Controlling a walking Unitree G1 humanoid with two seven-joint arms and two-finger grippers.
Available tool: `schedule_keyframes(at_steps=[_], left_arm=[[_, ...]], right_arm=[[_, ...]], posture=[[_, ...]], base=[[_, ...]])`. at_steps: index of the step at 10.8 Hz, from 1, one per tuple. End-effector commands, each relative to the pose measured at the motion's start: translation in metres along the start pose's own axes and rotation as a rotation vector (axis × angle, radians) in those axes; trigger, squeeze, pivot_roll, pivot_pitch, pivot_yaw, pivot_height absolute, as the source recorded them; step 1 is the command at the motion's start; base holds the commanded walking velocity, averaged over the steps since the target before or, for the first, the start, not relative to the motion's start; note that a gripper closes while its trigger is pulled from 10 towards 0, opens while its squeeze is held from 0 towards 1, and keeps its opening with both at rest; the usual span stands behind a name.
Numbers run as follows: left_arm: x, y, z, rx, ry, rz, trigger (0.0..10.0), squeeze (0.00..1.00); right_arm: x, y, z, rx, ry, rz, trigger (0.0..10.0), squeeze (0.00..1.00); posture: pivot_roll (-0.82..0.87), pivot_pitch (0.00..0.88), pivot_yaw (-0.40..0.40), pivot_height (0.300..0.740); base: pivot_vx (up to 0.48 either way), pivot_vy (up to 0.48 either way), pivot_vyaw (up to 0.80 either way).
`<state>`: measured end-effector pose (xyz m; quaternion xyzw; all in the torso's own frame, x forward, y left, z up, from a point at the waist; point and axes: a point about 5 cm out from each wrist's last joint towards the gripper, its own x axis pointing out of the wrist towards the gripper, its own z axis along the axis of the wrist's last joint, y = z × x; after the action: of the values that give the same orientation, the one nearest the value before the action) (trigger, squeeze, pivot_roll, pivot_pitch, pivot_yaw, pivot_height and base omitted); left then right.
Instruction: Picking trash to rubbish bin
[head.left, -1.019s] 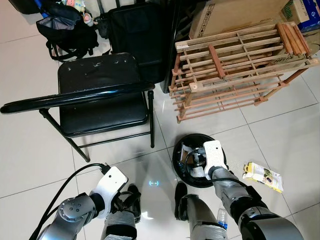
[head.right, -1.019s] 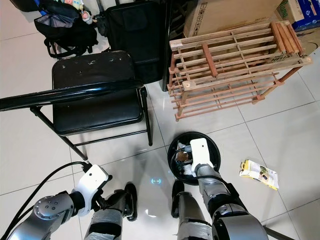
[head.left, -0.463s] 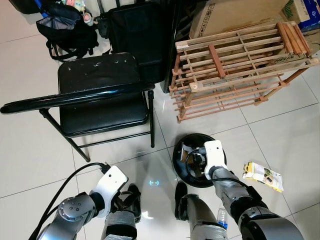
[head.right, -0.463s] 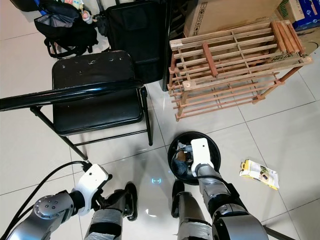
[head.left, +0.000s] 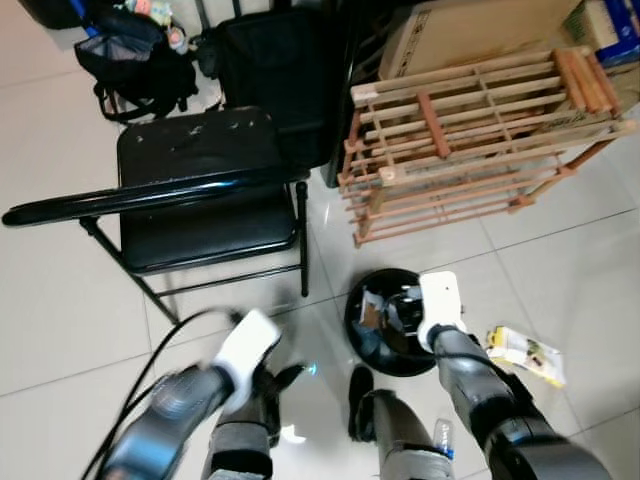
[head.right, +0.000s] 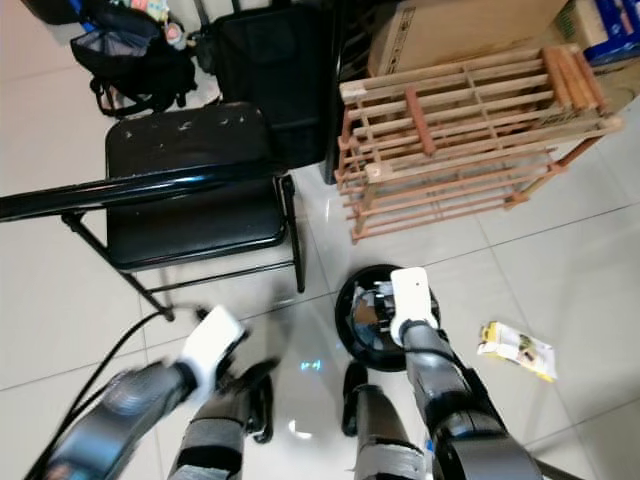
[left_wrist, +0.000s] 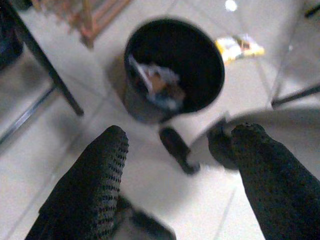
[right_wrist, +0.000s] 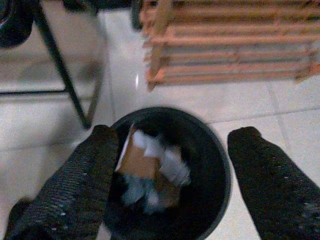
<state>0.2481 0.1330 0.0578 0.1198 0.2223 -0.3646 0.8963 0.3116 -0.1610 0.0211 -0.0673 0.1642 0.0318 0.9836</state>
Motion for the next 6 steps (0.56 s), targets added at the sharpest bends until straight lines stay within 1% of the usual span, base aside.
schedule_keyframes(at_steps=[1,2,3,4,5,6], left_arm=[[0.006,-0.006,-0.004,-0.005,0.009,-0.004,10.0,0.0],[0.014,-0.004,0.006,0.004,-0.033,0.012,10.0,0.0],[0.031,-0.003,0.036,0.002,-0.143,0.029,10.0,0.0],[0.034,-0.004,0.04,0.001,-0.16,0.03,10.0,0.0],[0.045,-0.007,0.057,0.001,-0.217,0.024,10.0,0.0],[0.049,-0.008,0.068,0.002,-0.255,0.025,10.0,0.0]], right_arm=[[-0.007,-0.009,-0.008,0.017,-0.016,-0.041,10.0,1.0],[-0.009,-0.011,-0.003,0.021,-0.07,-0.048,10.0,1.0],[-0.015,-0.016,0.017,0.021,-0.197,-0.075,10.0,1.0],[-0.017,-0.018,0.021,0.023,-0.219,-0.083,10.0,1.0],[-0.025,-0.021,0.038,0.038,-0.302,-0.112,10.0,0.38],[-0.034,-0.022,0.053,0.048,-0.364,-0.126,10.0,0.0]], posture=[[0.37,0.268,-0.059,0.74],[0.35,0.243,-0.064,0.74],[0.32,0.179,-0.079,0.74],[0.31,0.174,-0.08,0.74],[0.29,0.132,-0.087,0.74],[0.27,0.108,-0.089,0.74]], base=[[0.0,0.0,0.0],[0.0,0.0,0.0],[0.0,0.0,0.0],[0.0,0.0,0.0],[0.0,0.0,0.0],[0.0,0.0,0.0]])
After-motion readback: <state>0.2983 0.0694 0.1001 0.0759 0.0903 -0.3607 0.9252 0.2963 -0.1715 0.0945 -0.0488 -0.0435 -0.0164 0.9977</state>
